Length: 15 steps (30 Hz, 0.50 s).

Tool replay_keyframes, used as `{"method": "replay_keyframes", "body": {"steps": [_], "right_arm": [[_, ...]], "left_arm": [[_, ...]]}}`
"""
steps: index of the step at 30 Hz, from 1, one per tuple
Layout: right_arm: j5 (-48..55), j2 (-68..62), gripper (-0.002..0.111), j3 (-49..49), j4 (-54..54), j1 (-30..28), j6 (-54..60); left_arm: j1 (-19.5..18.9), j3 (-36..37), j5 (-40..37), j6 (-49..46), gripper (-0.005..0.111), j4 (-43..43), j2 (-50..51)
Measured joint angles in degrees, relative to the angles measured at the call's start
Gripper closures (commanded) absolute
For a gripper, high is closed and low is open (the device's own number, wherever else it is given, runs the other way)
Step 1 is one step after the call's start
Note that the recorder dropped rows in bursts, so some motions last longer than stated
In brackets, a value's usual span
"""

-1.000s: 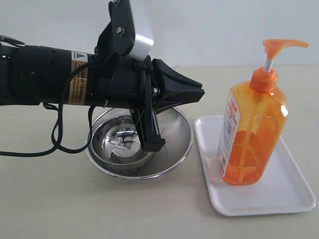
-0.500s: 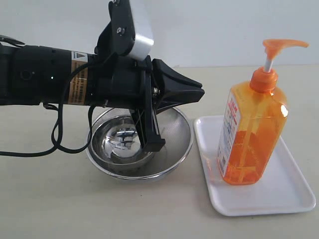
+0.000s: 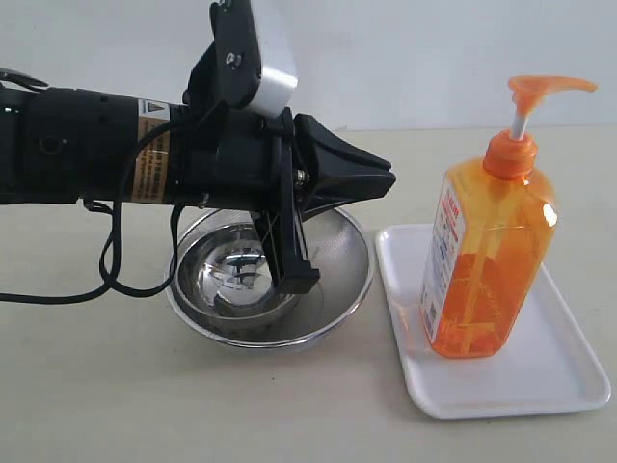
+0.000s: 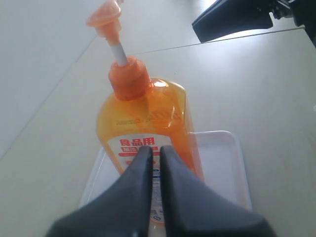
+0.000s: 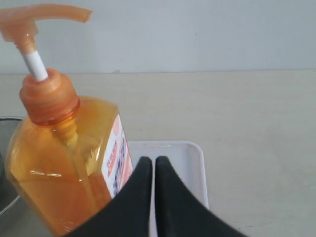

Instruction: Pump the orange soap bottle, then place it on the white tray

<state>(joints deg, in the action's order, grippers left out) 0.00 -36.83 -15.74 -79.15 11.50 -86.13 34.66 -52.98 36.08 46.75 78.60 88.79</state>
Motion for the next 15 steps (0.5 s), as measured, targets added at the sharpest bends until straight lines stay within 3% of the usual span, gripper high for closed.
{"method": "replay_keyframes", "body": {"steps": [5, 15], "right_arm": [[5.87, 2.99, 0.109, 0.13, 0.22, -0.15, -0.16], [8.26, 24.81, 0.109, 8.31, 0.35, -0.65, 0.06]], "left_arm": [[0.0, 0.0, 0.0, 0.0, 0.102, 0.0, 0.0], [0.0, 0.0, 0.0, 0.0, 0.102, 0.0, 0.0]]}}
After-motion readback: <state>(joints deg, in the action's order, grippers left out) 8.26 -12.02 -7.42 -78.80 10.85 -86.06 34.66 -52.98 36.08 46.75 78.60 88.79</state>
